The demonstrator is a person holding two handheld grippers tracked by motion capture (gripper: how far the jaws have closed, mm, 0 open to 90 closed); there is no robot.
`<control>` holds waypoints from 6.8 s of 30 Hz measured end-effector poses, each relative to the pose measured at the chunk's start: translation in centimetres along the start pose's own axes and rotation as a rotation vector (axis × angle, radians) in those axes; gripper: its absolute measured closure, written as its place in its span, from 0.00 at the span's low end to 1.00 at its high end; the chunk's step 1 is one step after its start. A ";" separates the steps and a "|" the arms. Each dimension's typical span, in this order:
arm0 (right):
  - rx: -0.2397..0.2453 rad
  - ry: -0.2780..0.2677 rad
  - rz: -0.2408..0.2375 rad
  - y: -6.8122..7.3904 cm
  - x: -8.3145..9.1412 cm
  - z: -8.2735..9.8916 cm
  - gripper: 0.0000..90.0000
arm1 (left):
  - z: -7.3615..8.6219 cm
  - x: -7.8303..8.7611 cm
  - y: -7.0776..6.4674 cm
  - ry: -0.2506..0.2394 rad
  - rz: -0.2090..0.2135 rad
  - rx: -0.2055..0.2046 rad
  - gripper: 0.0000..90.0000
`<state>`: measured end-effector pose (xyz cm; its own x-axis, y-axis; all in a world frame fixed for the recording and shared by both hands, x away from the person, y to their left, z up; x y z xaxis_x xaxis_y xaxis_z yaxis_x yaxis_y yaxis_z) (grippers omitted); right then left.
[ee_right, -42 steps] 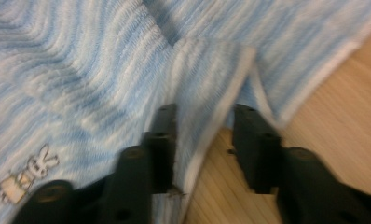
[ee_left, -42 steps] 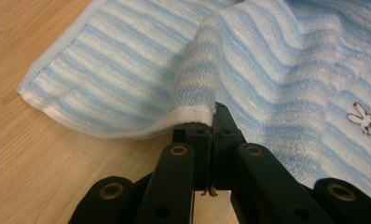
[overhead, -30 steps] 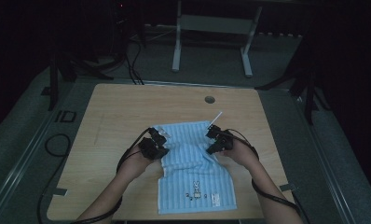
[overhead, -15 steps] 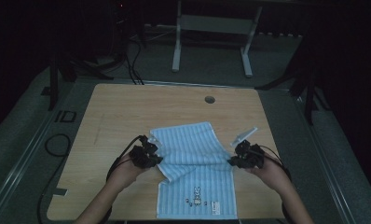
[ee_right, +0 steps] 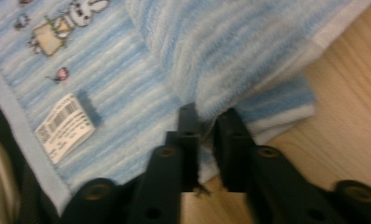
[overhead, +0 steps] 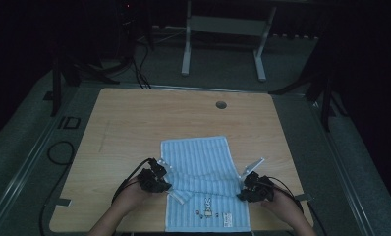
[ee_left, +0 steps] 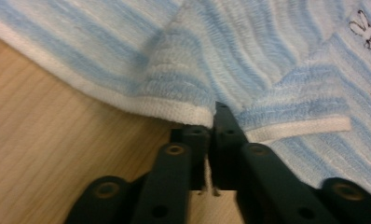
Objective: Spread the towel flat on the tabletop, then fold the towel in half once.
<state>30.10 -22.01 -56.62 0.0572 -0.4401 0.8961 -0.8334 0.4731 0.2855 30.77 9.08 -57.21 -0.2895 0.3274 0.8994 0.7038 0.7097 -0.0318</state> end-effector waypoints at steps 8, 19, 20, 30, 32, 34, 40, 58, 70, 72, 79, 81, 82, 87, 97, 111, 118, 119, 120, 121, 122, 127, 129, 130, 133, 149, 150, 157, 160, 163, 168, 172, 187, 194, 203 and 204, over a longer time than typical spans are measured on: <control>0.003 -0.086 0.069 -0.4 4.3 -1.1 0.83 | -0.3 3.3 1.6 -0.038 -0.068 -0.016 0.74; 0.015 -0.075 0.099 -2.9 2.6 -6.5 1.00 | -4.0 1.9 3.5 -0.047 -0.136 -0.027 0.99; 0.009 -0.069 0.092 -3.2 2.0 -7.0 1.00 | -4.4 1.4 3.6 -0.040 -0.137 -0.029 0.99; -0.046 0.017 0.115 -6.2 -1.4 -8.3 1.00 | -6.4 -2.7 4.9 0.035 -0.158 -0.048 0.99; -0.049 0.012 0.110 -6.5 -1.4 -8.4 1.00 | -6.9 -3.2 5.2 0.030 -0.150 -0.036 0.99; -0.049 0.018 0.127 -6.9 -1.3 -8.6 1.00 | -7.4 -3.4 5.6 0.027 -0.149 -0.030 0.99; -0.087 0.011 0.130 -8.6 -1.0 -9.4 1.00 | -9.1 -4.2 6.9 0.021 -0.183 -0.016 0.98; -0.182 0.010 0.145 -12.3 -0.7 -11.8 1.00 | -12.9 -5.9 10.4 0.036 -0.234 -0.002 0.98; -0.229 -0.011 0.135 -13.9 -0.5 -12.7 1.00 | -14.7 -6.6 11.6 0.057 -0.279 -0.001 0.97; -0.234 -0.002 0.138 -13.9 -0.5 -12.8 0.99 | -14.7 -6.3 11.6 0.059 -0.277 0.018 0.96; -0.154 -0.044 0.115 -11.1 1.4 -11.9 0.98 | -13.8 -2.7 8.9 -0.019 -0.217 -0.035 0.96; -0.128 -0.060 0.114 -10.0 2.1 -11.3 0.98 | -13.1 -1.8 7.7 -0.040 -0.189 -0.063 0.96; -0.112 -0.070 0.106 -9.2 2.5 -10.8 0.98 | -12.8 -1.6 7.4 -0.038 -0.181 -0.067 0.96; -0.090 -0.078 0.101 -7.8 2.9 -9.5 0.98 | -10.9 -1.6 6.4 -0.028 -0.150 -0.057 0.96; -0.167 -0.036 0.089 -10.5 -0.6 -9.8 0.99 | -10.3 -4.6 7.0 0.029 -0.168 -0.052 0.96; -0.230 -0.031 0.143 -13.6 -0.1 -11.3 0.98 | -13.4 -6.2 9.2 0.013 -0.217 -0.009 0.96; -0.248 -0.041 0.149 -14.4 0.1 -11.4 0.97 | -14.7 -6.9 9.8 0.001 -0.223 0.007 0.95; -0.255 -0.046 0.150 -14.7 0.2 -11.2 0.97 | -14.9 -6.9 9.9 0.001 -0.220 0.007 0.95; -0.257 -0.050 0.149 -14.8 0.3 -11.2 0.97 | -15.1 -7.0 9.9 -0.003 -0.227 0.012 0.94; -0.261 -0.055 0.151 -14.9 0.3 -11.1 0.97 | -15.1 -7.0 10.0 0.001 -0.225 0.007 0.94; -0.264 -0.056 0.150 -15.0 0.4 -11.1 0.97 | -15.2 -7.1 10.0 0.000 -0.225 0.014 0.94; -0.279 -0.054 0.160 -15.3 0.5 -11.2 0.96 | -15.1 -6.2 9.2 -0.011 -0.224 0.006 0.92; -0.251 -0.051 0.159 -14.3 0.8 -11.2 0.95 | -14.5 -5.0 8.2 -0.037 -0.194 -0.026 0.92; -0.240 -0.048 0.161 -13.9 0.9 -11.1 0.95 | -14.0 -4.4 7.7 -0.052 -0.186 -0.033 0.92; -0.207 -0.067 0.148 -12.7 1.4 -11.0 0.95 | -13.2 -3.6 6.9 -0.058 -0.171 -0.051 0.92; -0.167 -0.044 0.095 -9.9 -0.2 -8.2 0.94 | -6.8 -3.3 1.4 0.002 -0.056 -0.143 0.91; -0.168 -0.048 0.094 -10.2 -0.1 -8.2 0.94 | -6.9 -3.4 1.5 0.001 -0.056 -0.142 0.91; -0.185 -0.036 0.109 -10.9 0.1 -8.3 0.93 | -7.8 -3.7 1.4 -0.007 -0.061 -0.141 0.91; -0.164 -0.048 0.108 -10.0 0.6 -8.3 0.92 | -7.8 -3.1 0.7 -0.022 -0.049 -0.148 0.89; -0.129 -0.071 0.102 -8.5 1.2 -8.1 0.92 | -7.4 -2.7 0.3 -0.023 -0.050 -0.161 0.89; -0.099 -0.082 0.102 -7.2 1.7 -7.1 0.90 | -6.1 -2.2 0.6 -0.024 -0.050 -0.145 0.89; -0.119 -0.086 0.110 -7.8 2.5 -6.3 0.86 | -5.7 -1.4 1.8 -0.034 -0.064 -0.110 0.85; -0.051 -0.069 0.066 -4.4 1.2 -4.3 0.99 | -4.7 -2.1 -0.5 -0.024 -0.028 -0.171 0.85; -0.075 -0.047 0.057 -4.6 -0.2 -3.2 0.99 | -4.4 -2.4 -0.7 -0.012 -0.007 -0.162 0.93; -0.068 -0.062 0.050 -3.5 -0.2 -2.3 0.97 | -3.5 -2.0 -1.5 -0.026 0.014 -0.162 0.91; -0.066 -0.065 0.045 -3.3 -0.2 -2.1 0.97 | -3.3 -2.0 -1.5 -0.028 0.023 -0.151 0.91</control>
<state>33.98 -21.85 -57.05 -0.0172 -0.4647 0.8853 -0.7961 0.5420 0.2690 32.44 5.29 -57.47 -0.2891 0.3613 0.8865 0.7994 0.6006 0.0159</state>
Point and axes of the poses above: each handheld gripper's, and its own axes: x roughly backward along the jaws, z roughly out of its underside, y roughly to its left, the point moved 5 cm from there along -x, roughly forward along the jaws, and after that the axes turned 9 degrees about -z, right-handed, at the moved point
